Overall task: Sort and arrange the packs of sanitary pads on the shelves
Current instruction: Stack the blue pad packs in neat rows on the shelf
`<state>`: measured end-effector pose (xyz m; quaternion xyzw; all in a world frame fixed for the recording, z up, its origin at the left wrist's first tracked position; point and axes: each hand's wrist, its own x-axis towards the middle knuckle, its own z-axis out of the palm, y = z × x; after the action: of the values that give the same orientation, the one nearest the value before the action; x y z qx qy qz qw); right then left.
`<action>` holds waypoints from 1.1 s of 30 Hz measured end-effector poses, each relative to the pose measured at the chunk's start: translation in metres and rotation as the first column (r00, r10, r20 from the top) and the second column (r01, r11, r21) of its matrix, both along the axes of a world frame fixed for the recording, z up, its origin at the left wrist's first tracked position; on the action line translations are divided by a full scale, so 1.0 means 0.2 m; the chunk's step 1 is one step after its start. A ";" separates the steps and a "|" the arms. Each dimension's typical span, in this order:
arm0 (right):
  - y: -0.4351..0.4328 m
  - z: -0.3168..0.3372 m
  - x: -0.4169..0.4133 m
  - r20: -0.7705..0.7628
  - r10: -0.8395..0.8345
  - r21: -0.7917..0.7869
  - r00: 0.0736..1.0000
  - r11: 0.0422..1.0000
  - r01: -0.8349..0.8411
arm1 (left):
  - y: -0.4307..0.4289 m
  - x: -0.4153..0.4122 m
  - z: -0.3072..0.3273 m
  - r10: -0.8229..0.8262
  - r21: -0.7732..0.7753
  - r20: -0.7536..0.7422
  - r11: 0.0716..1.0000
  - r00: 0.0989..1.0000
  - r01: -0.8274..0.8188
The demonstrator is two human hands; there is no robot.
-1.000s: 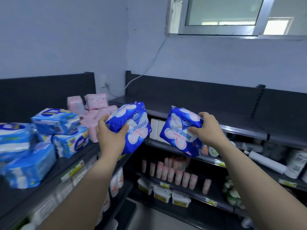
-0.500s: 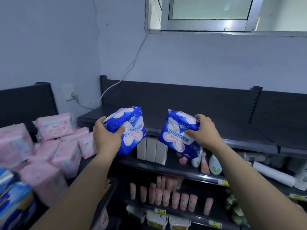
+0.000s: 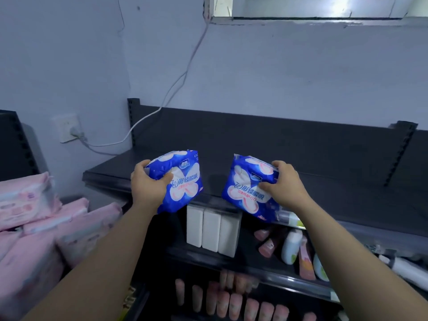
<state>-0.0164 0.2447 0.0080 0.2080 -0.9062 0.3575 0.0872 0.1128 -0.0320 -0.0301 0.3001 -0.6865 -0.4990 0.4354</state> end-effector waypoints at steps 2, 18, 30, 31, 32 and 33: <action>-0.06 0.01 -0.14 -0.011 0.018 0.007 1.000 1.000 -0.018 | -0.05 -0.11 -0.01 0.013 -0.009 -0.006 1.000 1.000 -0.014; -0.56 -0.08 -0.92 -0.024 0.070 0.098 0.997 0.993 -0.067 | -0.54 -0.93 -0.11 -0.100 -0.061 0.087 0.993 0.991 0.106; -0.65 -0.12 -1.18 0.220 0.059 0.025 0.974 0.998 -0.066 | -0.93 -1.29 -0.07 -0.451 0.005 0.409 0.871 0.793 0.492; -0.64 -0.13 -1.20 0.215 0.059 0.005 0.975 0.998 -0.062 | -0.95 -1.32 -0.06 -0.464 -0.005 0.397 0.861 0.792 0.508; -0.63 -0.13 -1.22 0.209 0.057 -0.018 0.976 0.998 -0.055 | -0.95 -1.36 -0.03 -0.470 -0.022 0.385 0.856 0.794 0.517; -0.62 -0.13 -1.24 0.207 0.056 -0.038 0.977 0.998 -0.049 | -0.95 -1.40 -0.02 -0.470 -0.041 0.371 0.853 0.801 0.520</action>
<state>-0.2637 0.1201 -0.0171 0.1919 -0.8987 0.3940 -0.0140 -0.1674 -0.2222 -0.0351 0.1618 -0.8402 -0.4847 0.1816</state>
